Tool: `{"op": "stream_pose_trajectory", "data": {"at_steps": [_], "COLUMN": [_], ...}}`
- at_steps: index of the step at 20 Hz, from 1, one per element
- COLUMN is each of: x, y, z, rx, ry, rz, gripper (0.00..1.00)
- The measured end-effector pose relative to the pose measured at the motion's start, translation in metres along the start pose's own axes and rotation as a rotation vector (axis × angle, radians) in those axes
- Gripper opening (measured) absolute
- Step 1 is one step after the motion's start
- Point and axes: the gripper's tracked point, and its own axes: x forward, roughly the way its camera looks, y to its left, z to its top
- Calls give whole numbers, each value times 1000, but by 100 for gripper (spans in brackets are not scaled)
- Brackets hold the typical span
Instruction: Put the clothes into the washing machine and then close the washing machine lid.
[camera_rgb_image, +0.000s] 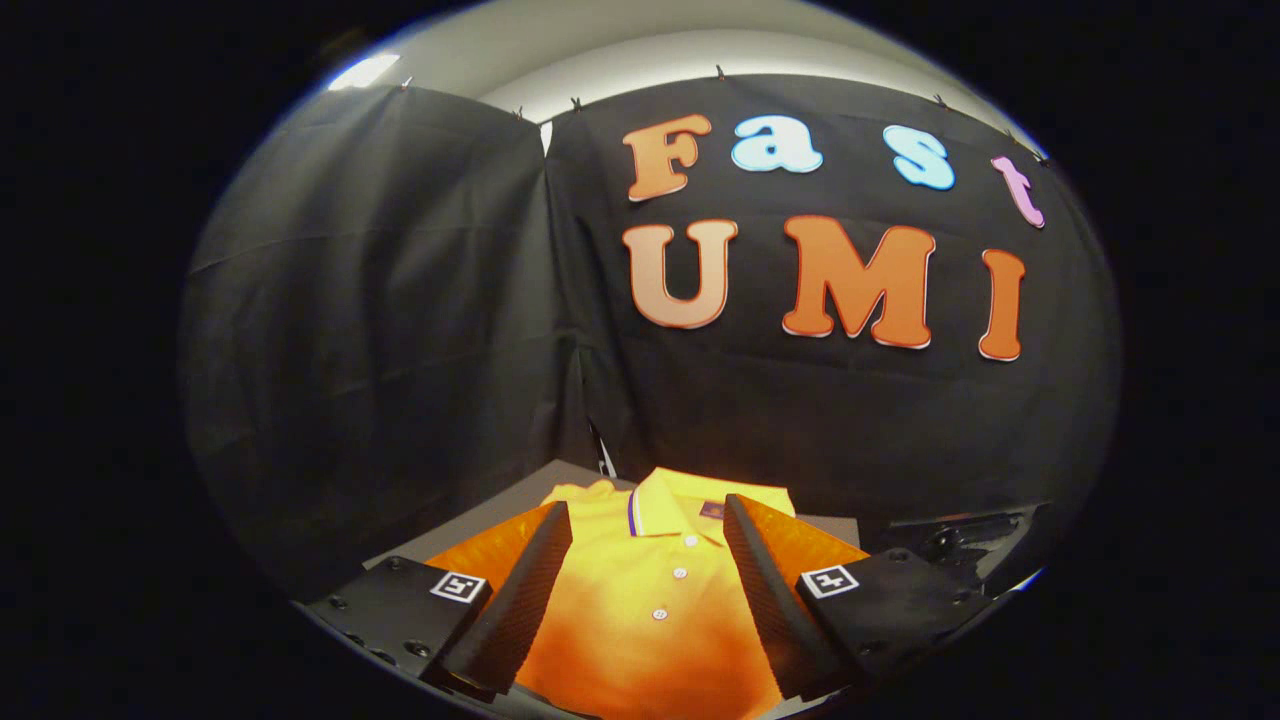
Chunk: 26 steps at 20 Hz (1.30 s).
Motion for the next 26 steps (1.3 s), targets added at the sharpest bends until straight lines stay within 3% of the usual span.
{"op": "stream_pose_trajectory", "data": {"at_steps": [3,7,9,14,19,21,24,25,26], "x": [21,35,39,38,41,41,42,42,44], "y": [-4,-24,-18,-19,-12,-11,-2,-1,-3], "z": [-37,-60,-82,-78,-81,-81,-82,-84,-83], "rx": [35,47,56,92,102,95,82,66,74], "ry": [129,197,257,259,292,309,309,318,310], "rz": [-34,-132,-119,-96,-48,-39,3,20,13], "gripper": [99,99,99,98,90,81,47,46,28]}}
